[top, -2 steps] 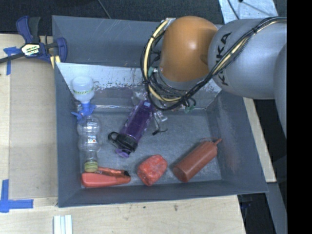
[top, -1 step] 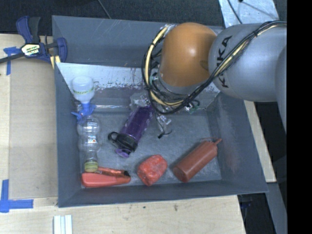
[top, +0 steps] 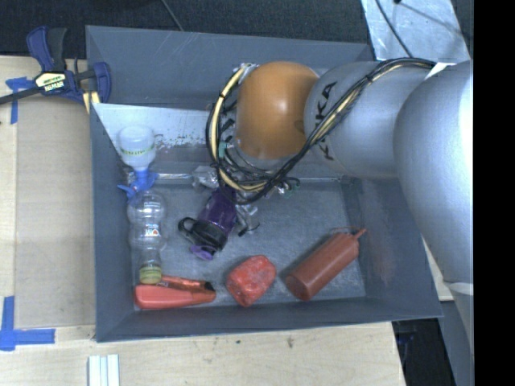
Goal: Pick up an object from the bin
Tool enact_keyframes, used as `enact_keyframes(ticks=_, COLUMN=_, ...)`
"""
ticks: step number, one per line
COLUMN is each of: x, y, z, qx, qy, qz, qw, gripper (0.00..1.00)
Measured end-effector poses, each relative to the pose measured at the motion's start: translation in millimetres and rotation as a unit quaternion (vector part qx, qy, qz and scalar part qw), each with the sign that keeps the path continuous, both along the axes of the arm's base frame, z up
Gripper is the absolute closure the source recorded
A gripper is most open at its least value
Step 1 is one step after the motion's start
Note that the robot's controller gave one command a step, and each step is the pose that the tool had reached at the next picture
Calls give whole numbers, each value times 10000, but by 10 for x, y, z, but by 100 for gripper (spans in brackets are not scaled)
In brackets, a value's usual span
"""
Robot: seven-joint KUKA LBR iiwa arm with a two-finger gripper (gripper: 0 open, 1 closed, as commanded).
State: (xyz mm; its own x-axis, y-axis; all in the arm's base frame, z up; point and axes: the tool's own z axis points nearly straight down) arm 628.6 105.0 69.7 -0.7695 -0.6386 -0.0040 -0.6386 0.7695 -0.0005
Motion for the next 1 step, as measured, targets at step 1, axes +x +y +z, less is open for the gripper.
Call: enact_keyframes(ticks=1, x=-19, y=60, z=12, qx=-6, qy=-2, qz=806, qw=9967, gripper=100)
